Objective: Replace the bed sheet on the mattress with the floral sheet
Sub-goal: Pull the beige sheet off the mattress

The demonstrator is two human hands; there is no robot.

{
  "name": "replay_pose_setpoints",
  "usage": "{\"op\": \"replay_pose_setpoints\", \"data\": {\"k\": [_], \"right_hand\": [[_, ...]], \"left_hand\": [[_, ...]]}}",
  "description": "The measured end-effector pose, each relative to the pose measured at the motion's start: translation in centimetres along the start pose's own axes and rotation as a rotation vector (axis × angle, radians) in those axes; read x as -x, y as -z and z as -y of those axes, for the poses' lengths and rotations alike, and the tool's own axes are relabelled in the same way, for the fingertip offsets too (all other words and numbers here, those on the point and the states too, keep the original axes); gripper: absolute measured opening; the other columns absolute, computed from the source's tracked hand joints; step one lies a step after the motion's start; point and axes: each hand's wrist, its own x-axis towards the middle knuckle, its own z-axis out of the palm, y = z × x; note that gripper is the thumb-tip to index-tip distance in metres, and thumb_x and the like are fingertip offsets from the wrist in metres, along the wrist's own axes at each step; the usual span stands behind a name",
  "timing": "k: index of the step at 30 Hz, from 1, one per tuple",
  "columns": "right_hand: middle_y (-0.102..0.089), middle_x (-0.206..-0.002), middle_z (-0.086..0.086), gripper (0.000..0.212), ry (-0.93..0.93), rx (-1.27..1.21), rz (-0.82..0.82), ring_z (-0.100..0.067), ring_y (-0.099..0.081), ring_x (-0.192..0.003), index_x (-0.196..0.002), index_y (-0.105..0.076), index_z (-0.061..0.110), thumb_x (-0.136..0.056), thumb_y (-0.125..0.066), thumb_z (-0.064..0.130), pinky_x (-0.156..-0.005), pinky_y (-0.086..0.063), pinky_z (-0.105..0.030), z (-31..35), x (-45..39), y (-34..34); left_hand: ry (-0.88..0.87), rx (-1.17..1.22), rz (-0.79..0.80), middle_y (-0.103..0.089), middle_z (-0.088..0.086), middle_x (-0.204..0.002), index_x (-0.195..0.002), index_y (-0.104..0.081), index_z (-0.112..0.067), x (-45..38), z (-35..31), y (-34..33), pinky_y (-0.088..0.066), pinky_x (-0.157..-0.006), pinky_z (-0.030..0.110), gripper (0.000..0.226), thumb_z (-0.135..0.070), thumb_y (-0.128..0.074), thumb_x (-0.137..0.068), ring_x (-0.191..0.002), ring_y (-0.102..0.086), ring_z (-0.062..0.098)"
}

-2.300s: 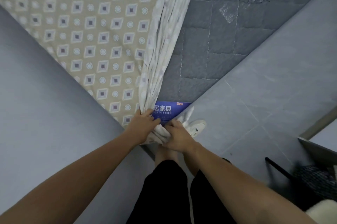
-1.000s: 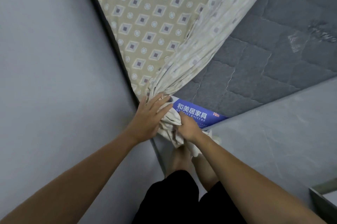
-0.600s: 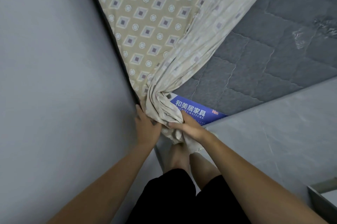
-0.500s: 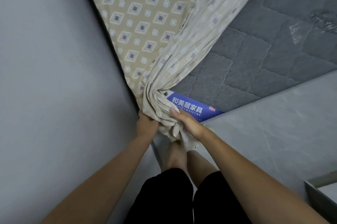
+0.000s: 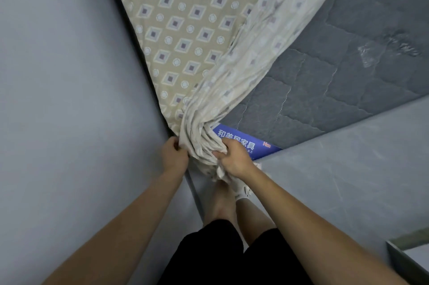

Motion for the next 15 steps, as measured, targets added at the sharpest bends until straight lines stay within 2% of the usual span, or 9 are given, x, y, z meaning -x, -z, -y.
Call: {"op": "replay_pose_setpoints", "data": {"k": [2,4,6,7,9,10,12,14,15], "right_hand": [[-0.075,-0.092,0.005,0.004,0.019,-0.208,-0.096,-0.013,-0.068,-0.090,-0.097,-0.069,0.019,-0.093,-0.067,0.018,-0.084,-0.054,-0.037,2.5,-0.3,0.4],[-0.074,-0.092,0.005,0.009,0.087,-0.382,-0.238,-0.009,-0.068,-0.088,-0.101,-0.069,0.017,-0.094,-0.065,0.013,-0.082,-0.054,-0.034,5.8,-1.6,1.4],[-0.074,-0.100,0.003,0.014,0.169,-0.426,-0.345,-0.009,-0.068,-0.095,-0.109,-0.068,0.013,-0.095,-0.066,0.012,-0.085,-0.054,-0.028,9.3,-3.4,3.1],[-0.073,-0.105,0.003,0.018,0.186,-0.420,-0.380,-0.009,-0.068,-0.099,-0.114,-0.066,0.013,-0.096,-0.067,0.013,-0.087,-0.053,-0.026,10.7,-4.3,3.9],[-0.069,-0.108,0.002,0.026,0.166,-0.389,-0.407,-0.011,-0.066,-0.100,-0.118,-0.058,0.015,-0.095,-0.070,0.014,-0.086,-0.052,-0.026,12.2,-6.2,5.1],[-0.065,-0.110,0.000,0.032,0.135,-0.363,-0.406,-0.015,-0.064,-0.101,-0.119,-0.053,0.016,-0.093,-0.071,0.012,-0.086,-0.051,-0.029,12.4,-6.9,5.3],[-0.052,-0.123,-0.003,0.050,0.131,-0.170,-0.440,-0.022,-0.055,-0.112,-0.130,-0.045,0.021,-0.090,-0.071,0.008,-0.093,-0.048,-0.034,12.0,-8.0,5.6],[-0.041,-0.129,-0.004,0.066,0.246,0.274,-0.560,-0.024,-0.044,-0.116,-0.140,-0.044,0.023,-0.082,-0.069,0.003,-0.095,-0.043,-0.037,10.9,-8.2,5.6],[-0.040,-0.127,-0.004,0.069,0.310,0.477,-0.597,-0.025,-0.043,-0.113,-0.138,-0.047,0.025,-0.077,-0.067,0.000,-0.092,-0.043,-0.039,10.5,-7.9,5.5]], "left_hand": [[-0.043,0.079,-0.059,-0.064,0.007,-0.079,-0.089,-0.062,-0.009,-0.6,-1.8,1.2,-0.054,-0.068,0.035,0.017,0.005,-0.053,-0.092,-0.075,-0.064,0.025],[-0.117,0.214,-0.071,-0.067,0.009,-0.077,-0.083,-0.062,-0.020,-2.5,-4.3,2.8,-0.062,-0.068,0.038,0.018,-0.008,-0.055,-0.096,-0.072,-0.070,0.027],[-0.187,0.289,-0.093,-0.069,0.012,-0.082,-0.080,-0.062,-0.032,-4.6,-7.5,4.0,-0.063,-0.074,0.042,0.016,-0.026,-0.056,-0.094,-0.078,-0.072,0.033],[-0.233,0.277,-0.113,-0.069,0.010,-0.082,-0.082,-0.062,-0.033,-5.3,-9.0,4.3,-0.061,-0.077,0.040,0.015,-0.029,-0.057,-0.096,-0.080,-0.072,0.033],[-0.347,0.206,-0.138,-0.068,-0.003,-0.082,-0.094,-0.064,-0.023,-6.8,-10.5,4.5,-0.054,-0.080,0.033,0.009,-0.020,-0.060,-0.101,-0.080,-0.068,0.021],[-0.381,0.159,-0.113,-0.069,-0.006,-0.090,-0.103,-0.065,-0.018,-7.3,-10.6,4.4,-0.053,-0.085,0.033,0.004,-0.019,-0.062,-0.102,-0.086,-0.067,0.014],[-0.358,0.021,-0.051,-0.066,-0.002,-0.120,-0.129,-0.061,-0.020,-8.2,-9.4,4.0,-0.053,-0.100,0.039,0.038,-0.034,-0.072,-0.095,-0.109,-0.064,0.014],[-0.231,-0.114,-0.028,-0.051,0.004,-0.142,-0.149,-0.044,-0.028,-8.4,-6.9,3.5,-0.048,-0.108,0.043,0.082,-0.054,-0.081,-0.081,-0.129,-0.054,0.022],[-0.151,-0.171,0.005,-0.043,0.007,-0.148,-0.156,-0.033,-0.028,-7.8,-5.6,3.1,-0.046,-0.111,0.047,0.103,-0.062,-0.085,-0.073,-0.135,-0.048,0.026]]}}
